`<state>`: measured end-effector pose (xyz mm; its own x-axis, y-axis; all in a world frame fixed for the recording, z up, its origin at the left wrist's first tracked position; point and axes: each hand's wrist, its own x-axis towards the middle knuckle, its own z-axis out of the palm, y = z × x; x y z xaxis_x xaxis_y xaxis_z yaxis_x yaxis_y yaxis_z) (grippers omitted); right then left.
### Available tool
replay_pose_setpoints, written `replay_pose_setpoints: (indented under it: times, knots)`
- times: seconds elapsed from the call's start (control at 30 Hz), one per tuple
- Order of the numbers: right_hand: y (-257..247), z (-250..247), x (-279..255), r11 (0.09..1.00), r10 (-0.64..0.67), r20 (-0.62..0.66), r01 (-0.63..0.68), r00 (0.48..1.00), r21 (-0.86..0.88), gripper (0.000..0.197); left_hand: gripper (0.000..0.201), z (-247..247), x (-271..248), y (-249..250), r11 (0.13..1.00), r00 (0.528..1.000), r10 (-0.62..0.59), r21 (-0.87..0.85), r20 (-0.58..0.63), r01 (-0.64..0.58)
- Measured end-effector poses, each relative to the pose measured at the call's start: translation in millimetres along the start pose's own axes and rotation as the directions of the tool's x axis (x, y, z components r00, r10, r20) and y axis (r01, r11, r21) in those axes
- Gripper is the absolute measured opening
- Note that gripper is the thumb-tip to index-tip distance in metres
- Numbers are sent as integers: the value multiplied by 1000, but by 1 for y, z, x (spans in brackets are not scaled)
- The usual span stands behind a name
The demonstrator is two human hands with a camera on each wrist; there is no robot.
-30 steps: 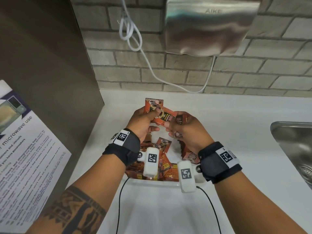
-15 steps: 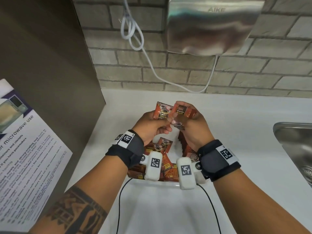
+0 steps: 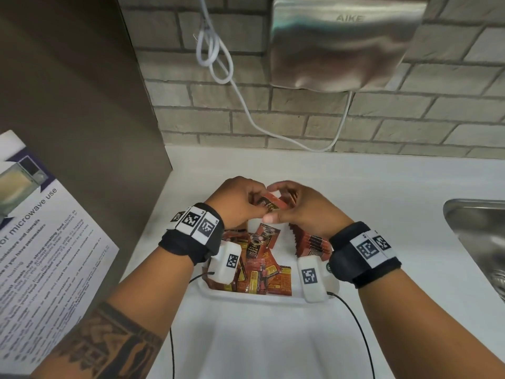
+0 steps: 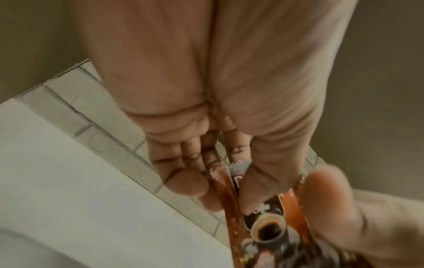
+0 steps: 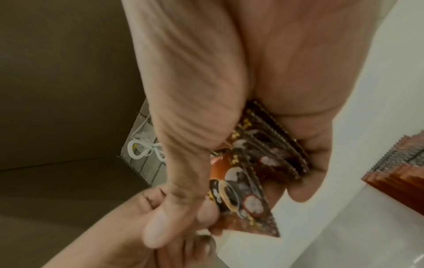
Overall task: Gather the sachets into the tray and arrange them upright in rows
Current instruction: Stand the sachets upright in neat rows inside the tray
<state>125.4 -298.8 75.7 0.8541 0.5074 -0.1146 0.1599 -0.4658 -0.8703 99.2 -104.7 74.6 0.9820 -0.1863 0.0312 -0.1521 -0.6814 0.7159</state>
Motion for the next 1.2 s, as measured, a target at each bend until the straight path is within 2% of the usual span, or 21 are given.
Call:
replay_pose_setpoints:
  times: [0.07, 0.17, 0.27, 0.37, 0.47, 0.57, 0.6, 0.63, 0.67, 0.7, 0.73, 0.77, 0.8, 0.83, 0.87, 0.9, 0.93, 1.0, 1.07, 1.13, 1.2]
  knots:
    - [3, 5, -1, 999, -9, 10, 8, 1000, 45, 49, 13, -2, 2, 1, 996, 1000, 15, -86, -6, -15]
    - [4, 10, -4, 979, 18, -2, -17, 1000, 203, 31, 23, -1, 3, 1, 984, 999, 22, -175, -32, -27]
    - [3, 11, -5, 929, 26, 17, -31, 1000, 369, 33, 26, 4, 5, 1, 982, 997, 17, -187, -77, -32]
    - [6, 13, -2, 887, 37, 3, -35, 999, 461, 39, 30, 9, 3, 3, 992, 991, 41, -109, -124, -55]
    - [5, 13, 0, 821, 153, -51, -98, 987, 562, 35, 66, 9, 0, 8, 985, 982, 166, -24, -86, -169]
    - [-4, 19, 1, 767, 212, -41, -140, 976, 626, 18, 99, 15, -2, 15, 956, 954, 290, 24, 77, -293]
    - [-8, 28, 3, 833, 265, -28, -214, 964, 510, 20, 103, 18, -2, 16, 947, 944, 310, 56, 117, -318]
    - [-6, 30, 2, 897, 330, 67, -335, 942, 290, 29, 102, 21, -2, 17, 939, 937, 322, 85, 135, -334]
    - [-24, 36, 6, 860, 493, 133, -505, 860, 73, 41, 98, 23, -1, 17, 933, 935, 330, 105, 125, -344]
    - [-27, 51, 6, 779, 574, -2, -547, 819, -306, 49, 93, 24, 0, 17, 929, 934, 342, 116, 99, -352]
    - [-28, 54, 8, 780, 575, -19, -556, 818, -286, 51, 88, 24, 1, 16, 926, 933, 354, 117, 69, -360]
    - [-19, 49, 1, 875, 468, 112, -478, 876, 79, 49, 84, 23, 2, 17, 925, 933, 358, 114, 49, -361]
    - [-15, 43, -5, 876, 329, 184, -372, 926, 308, 43, 82, 22, 3, 18, 928, 935, 353, 112, 39, -356]
    - [-16, 32, -2, 792, 267, 63, -256, 962, 554, 35, 79, 21, 5, 18, 929, 937, 347, 121, 34, -349]
    - [-12, 18, 2, 724, 204, -3, -149, 979, 674, 26, 77, 19, 6, 17, 928, 938, 345, 144, 22, -344]
    - [-8, 8, -1, 739, 191, -46, -113, 980, 665, 18, 75, 17, 9, 14, 924, 939, 344, 176, 6, -339]
    - [-7, 2, -4, 802, 168, -65, -98, 984, 590, 13, 74, 14, 11, 12, 919, 939, 345, 206, -11, -335]
    - [-6, 4, -1, 892, 116, -89, -65, 989, 448, 13, 75, 11, 14, 8, 916, 940, 341, 234, -25, -327]
    - [-4, 1, 0, 893, 108, -118, -45, 987, 448, 16, 88, 8, 13, 10, 942, 954, 299, 166, -20, -292]
    - [-1, -3, -3, 847, 120, -144, -26, 982, 531, 18, 105, 6, 12, 15, 979, 980, 191, -68, -57, -195]
    - [-2, 0, -5, 829, 133, -129, -39, 983, 558, 17, 111, 7, 15, 16, 922, 992, 17, -381, -127, -65]
